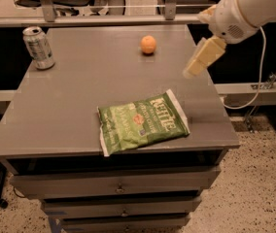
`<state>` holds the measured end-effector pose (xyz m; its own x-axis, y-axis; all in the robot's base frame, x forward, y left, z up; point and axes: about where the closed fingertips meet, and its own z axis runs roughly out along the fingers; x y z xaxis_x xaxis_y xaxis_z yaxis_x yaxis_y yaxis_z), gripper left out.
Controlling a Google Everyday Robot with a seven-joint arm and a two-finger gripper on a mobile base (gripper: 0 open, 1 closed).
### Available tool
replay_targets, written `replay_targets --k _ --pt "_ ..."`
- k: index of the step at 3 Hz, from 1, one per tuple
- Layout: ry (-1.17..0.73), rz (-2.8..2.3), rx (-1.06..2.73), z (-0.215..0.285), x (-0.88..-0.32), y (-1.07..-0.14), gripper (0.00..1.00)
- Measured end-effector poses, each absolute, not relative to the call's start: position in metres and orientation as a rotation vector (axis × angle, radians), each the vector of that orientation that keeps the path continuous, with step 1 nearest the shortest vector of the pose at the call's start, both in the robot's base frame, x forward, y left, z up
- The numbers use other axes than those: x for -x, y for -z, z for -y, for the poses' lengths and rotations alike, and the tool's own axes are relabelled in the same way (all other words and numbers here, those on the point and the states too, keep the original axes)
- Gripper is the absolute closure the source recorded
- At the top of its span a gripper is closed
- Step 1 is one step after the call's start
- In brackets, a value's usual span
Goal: Move orange near green jalapeno chip bag
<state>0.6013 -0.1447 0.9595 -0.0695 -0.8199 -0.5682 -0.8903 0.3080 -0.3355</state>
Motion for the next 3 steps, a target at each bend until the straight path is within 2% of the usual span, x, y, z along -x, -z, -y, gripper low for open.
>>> replay_targets --k 3 --pt "-0.257 -1.833 1.207 0.102 -0.758 -0.908 0.00"
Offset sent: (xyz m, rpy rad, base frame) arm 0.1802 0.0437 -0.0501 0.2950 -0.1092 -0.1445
